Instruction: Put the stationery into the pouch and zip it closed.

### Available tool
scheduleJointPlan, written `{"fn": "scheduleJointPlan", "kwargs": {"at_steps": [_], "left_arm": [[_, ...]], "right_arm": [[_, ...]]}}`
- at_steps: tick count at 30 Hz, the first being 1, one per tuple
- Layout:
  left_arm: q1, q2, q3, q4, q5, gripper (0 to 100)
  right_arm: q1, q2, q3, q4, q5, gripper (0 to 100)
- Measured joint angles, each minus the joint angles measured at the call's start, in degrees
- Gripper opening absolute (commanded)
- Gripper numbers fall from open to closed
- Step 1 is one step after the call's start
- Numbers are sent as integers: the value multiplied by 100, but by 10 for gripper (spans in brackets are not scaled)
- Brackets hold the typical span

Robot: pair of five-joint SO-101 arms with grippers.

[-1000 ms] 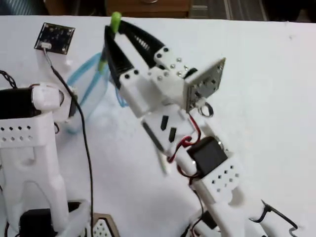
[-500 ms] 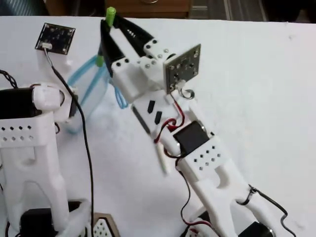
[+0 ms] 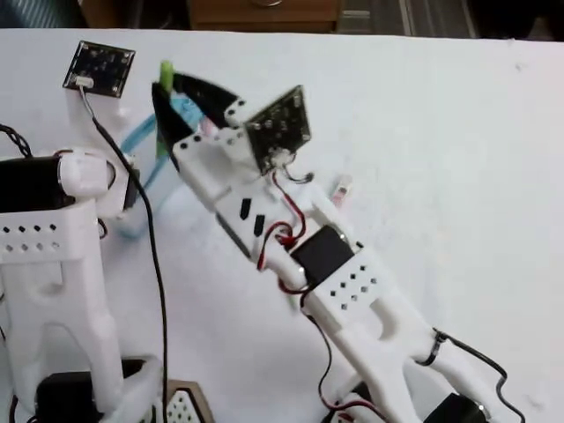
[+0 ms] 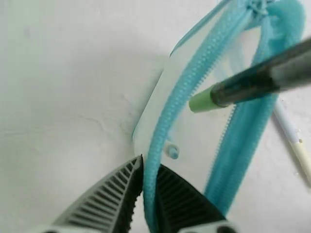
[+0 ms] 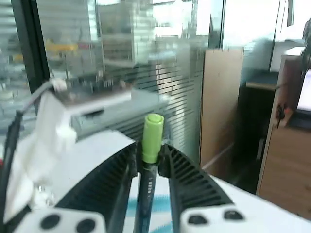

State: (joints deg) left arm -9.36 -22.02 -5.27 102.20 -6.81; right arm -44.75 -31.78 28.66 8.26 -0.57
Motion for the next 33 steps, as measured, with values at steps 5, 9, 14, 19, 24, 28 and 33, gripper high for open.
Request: {"fn": "scheduleJointPlan", "kwargs": {"at_steps": [5, 9, 14, 19, 24, 28, 33], "left_arm": [[0, 0, 0, 0, 0, 23], [0, 0, 0, 0, 0, 23], [0, 0, 0, 0, 0, 23], [0, 0, 0, 0, 0, 23], [0, 9, 0, 0, 0, 23], [0, 9, 0, 0, 0, 23], [0, 9, 0, 0, 0, 23]], "right_arm": [[-18, 0, 44, 457, 0, 219], [-193, 0, 44, 774, 0, 253], [-176, 0, 44, 844, 0, 200], [0, 0, -448, 870, 0, 106], [659, -9, -941, 1670, 0, 120], [1020, -9, -1116, 3138, 0, 138], [1037, 536, -1116, 5090, 79, 215]]}}
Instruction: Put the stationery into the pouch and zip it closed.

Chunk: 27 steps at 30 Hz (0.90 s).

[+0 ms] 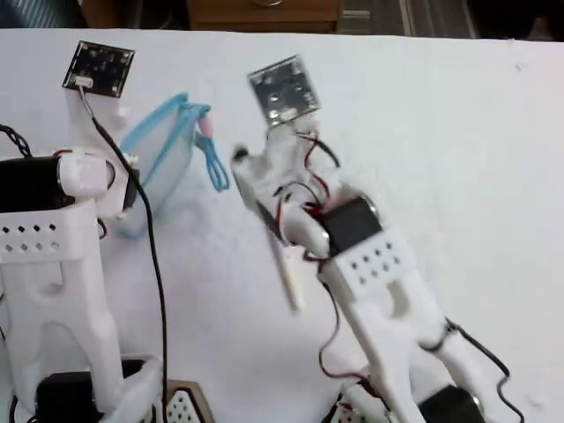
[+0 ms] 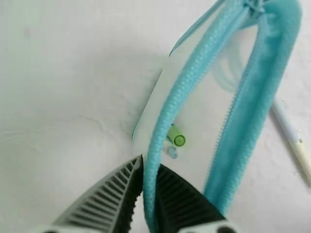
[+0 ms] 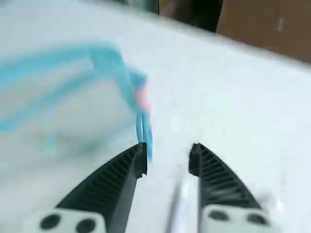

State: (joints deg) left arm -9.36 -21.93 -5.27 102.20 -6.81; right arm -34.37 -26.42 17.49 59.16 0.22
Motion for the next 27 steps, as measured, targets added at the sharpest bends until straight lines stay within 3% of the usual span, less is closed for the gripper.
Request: {"fn": "scheduleJointPlan", "kwargs": {"at_steps": [5, 24, 27], "left_arm": [[0, 0, 0, 0, 0, 23], [0, 0, 0, 0, 0, 23], [0, 0, 0, 0, 0, 23]], "right_arm": [[18, 1292, -35, 1116, 571, 237], [299, 6048, -2884, 1468, 615, 236], [299, 6365, -3349, 1741, 440, 176]]}}
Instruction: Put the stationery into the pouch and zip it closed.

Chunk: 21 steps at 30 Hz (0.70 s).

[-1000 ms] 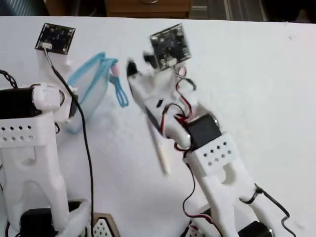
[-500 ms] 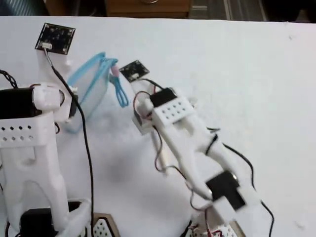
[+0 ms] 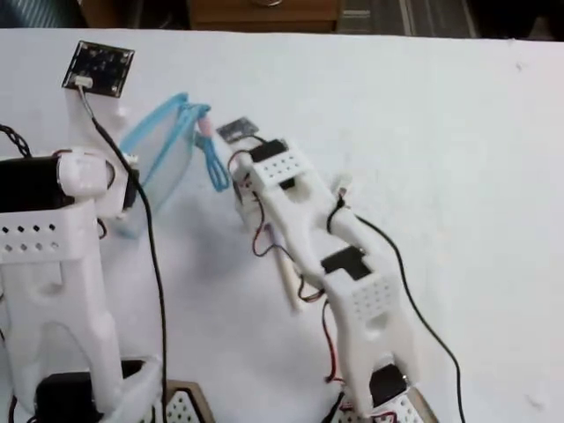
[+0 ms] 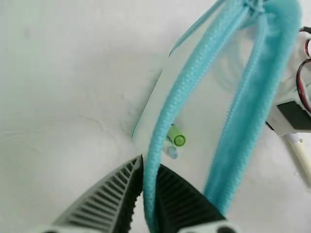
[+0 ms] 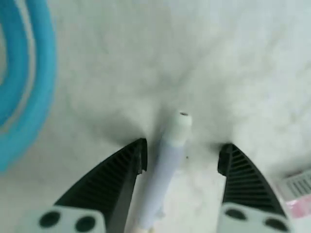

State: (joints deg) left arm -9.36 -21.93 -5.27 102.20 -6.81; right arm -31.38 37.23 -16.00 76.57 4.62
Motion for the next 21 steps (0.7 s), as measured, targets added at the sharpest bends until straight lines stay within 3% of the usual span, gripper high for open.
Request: {"fn": "scheduleJointPlan", "kwargs": {"at_steps": [4, 14, 21], "left_arm": [[0, 0, 0, 0, 0, 23], [0, 0, 0, 0, 0, 23], [0, 0, 0, 0, 0, 23]], "right_arm": [[62, 264, -484, 360, -141, 12], [167, 308, -677, 712, -158, 16], [448, -695, -677, 607, -176, 16]]}}
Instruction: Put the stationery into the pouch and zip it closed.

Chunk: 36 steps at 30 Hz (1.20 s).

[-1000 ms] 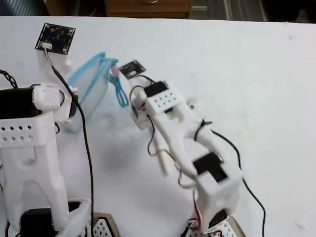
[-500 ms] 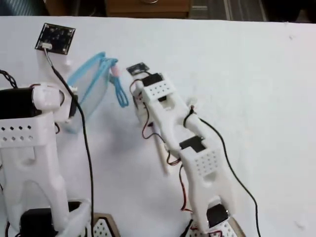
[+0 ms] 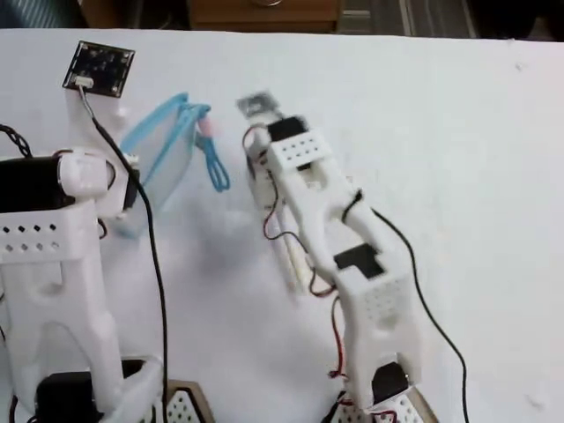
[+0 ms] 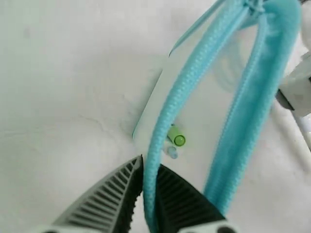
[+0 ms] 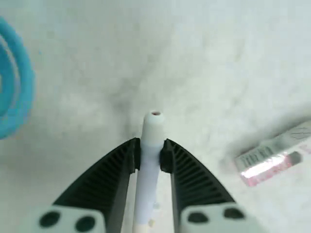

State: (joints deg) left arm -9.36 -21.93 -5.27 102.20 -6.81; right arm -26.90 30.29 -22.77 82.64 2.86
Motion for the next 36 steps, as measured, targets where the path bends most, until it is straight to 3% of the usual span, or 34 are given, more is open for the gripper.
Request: {"fn": "scheduleJointPlan", "kwargs": {"at_steps": [4, 14, 18, 23, 29, 36], "left_arm": [[0, 0, 0, 0, 0, 23], [0, 0, 0, 0, 0, 23], [0, 0, 0, 0, 0, 23], [0, 0, 0, 0, 0, 23], [0, 0, 0, 0, 0, 23], [0, 0, 0, 0, 0, 23]], "right_arm": [[53, -932, -413, -26, -114, 16], [-9, -2655, -2189, -624, -1864, 17], [-396, -3262, -2382, -211, -1767, 17], [-1301, -3965, -2356, 1521, -1064, 17], [-1582, -5222, -774, 1767, -976, 17], [-2374, -6576, 3112, 1767, -527, 17]]}}
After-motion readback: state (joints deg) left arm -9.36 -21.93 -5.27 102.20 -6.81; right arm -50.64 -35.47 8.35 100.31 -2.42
